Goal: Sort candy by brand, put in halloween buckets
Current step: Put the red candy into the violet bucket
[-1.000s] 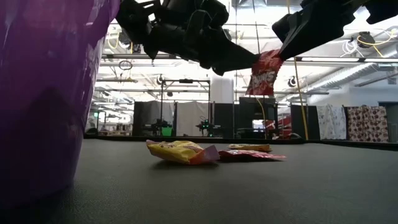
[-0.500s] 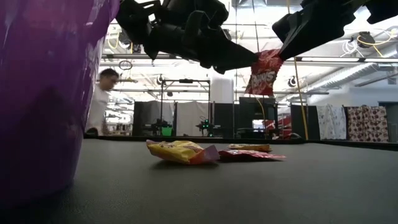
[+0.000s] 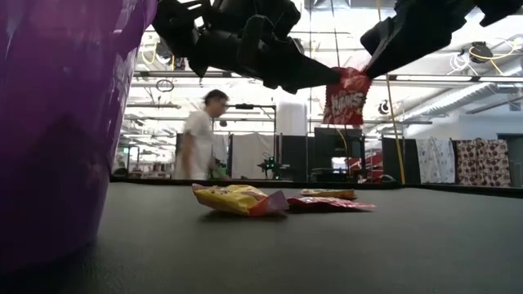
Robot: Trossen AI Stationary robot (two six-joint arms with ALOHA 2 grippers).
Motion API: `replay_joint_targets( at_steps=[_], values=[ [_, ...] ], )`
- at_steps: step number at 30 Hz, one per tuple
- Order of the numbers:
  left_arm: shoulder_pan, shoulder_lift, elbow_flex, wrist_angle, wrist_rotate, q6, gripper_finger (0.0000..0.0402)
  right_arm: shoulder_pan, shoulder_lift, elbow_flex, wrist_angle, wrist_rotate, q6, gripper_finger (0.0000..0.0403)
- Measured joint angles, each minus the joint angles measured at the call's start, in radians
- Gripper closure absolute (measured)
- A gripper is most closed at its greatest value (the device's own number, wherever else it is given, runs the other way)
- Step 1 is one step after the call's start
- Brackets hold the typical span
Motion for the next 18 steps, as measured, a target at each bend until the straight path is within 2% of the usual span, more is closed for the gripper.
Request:
replay_joint_targets(
  at_steps=[3,7,13,18],
  values=[
    [0.0,-0.03,-0.001,-0.005,-0.035,-0.007,0.0399,0.0,-0.008,0.0,0.013,0.002,0.054,0.0381],
    [0.0,-0.09,-0.001,-0.066,-0.083,-0.029,0.04,0.001,-0.035,0.0,0.044,0.028,0.115,0.0321],
    [-0.006,-0.217,-0.003,-0.245,-0.191,-0.067,0.04,0.002,-0.106,0.021,-0.079,0.209,0.195,0.0229],
    [-0.037,-0.324,-0.003,-0.329,-0.317,-0.113,0.0401,0.002,-0.157,0.022,-0.21,0.295,0.31,0.0196]
  ],
)
